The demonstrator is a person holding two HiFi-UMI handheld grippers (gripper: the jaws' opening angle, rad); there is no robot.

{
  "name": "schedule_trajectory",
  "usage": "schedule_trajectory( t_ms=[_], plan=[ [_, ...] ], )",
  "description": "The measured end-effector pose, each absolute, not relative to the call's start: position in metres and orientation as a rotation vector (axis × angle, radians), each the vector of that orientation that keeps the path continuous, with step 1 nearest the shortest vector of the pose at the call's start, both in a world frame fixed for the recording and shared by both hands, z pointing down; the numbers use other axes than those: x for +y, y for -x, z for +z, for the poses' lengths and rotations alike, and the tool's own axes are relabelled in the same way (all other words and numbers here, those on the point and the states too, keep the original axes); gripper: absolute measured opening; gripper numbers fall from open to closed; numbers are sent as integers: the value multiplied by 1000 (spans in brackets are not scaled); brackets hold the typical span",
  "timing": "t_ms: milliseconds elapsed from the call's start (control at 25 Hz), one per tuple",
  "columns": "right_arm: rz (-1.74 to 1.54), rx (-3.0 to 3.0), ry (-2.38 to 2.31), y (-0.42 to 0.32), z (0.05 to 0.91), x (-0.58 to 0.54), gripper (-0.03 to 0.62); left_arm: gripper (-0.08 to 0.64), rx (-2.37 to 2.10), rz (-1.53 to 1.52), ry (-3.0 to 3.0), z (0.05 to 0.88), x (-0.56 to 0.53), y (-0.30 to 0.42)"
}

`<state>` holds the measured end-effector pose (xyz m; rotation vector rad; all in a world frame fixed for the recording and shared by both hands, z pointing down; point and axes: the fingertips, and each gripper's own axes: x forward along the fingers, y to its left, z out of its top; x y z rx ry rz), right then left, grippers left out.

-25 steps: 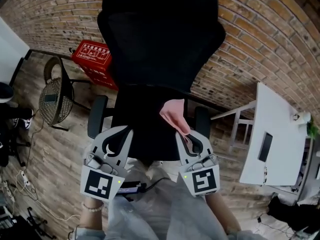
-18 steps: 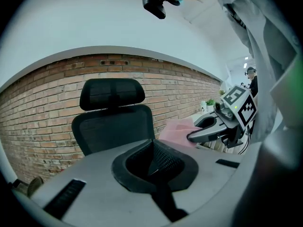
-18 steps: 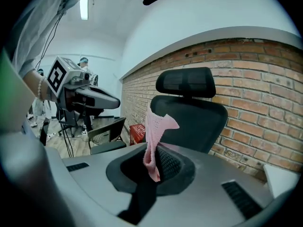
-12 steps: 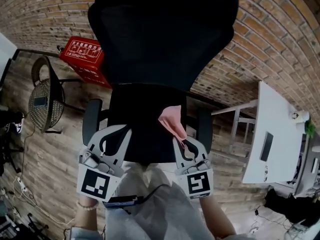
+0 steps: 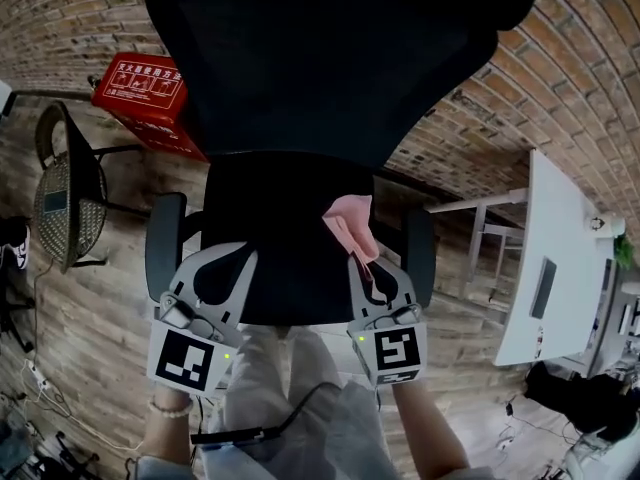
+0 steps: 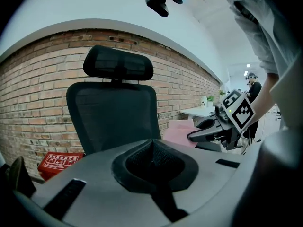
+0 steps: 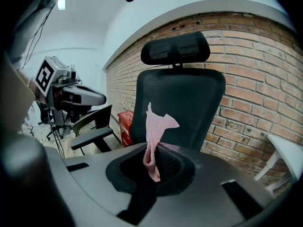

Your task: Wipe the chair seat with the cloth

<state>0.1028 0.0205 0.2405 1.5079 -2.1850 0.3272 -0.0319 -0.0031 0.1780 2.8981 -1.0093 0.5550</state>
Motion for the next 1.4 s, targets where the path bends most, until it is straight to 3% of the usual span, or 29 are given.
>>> schedule_trajectory(
  t_ms=[160, 760, 1400],
  plan=[
    [366, -2148, -1530, -107, 276, 11, 54, 18, -1043, 463, -2815, 203, -17, 29],
    [424, -1865, -1655, -167, 419, -48, 53, 18, -875, 604, -2875, 319, -67, 7],
    [487, -1460, -1775, -230, 531, -107, 54, 18, -823, 668, -2831, 387, -115, 13]
  ],
)
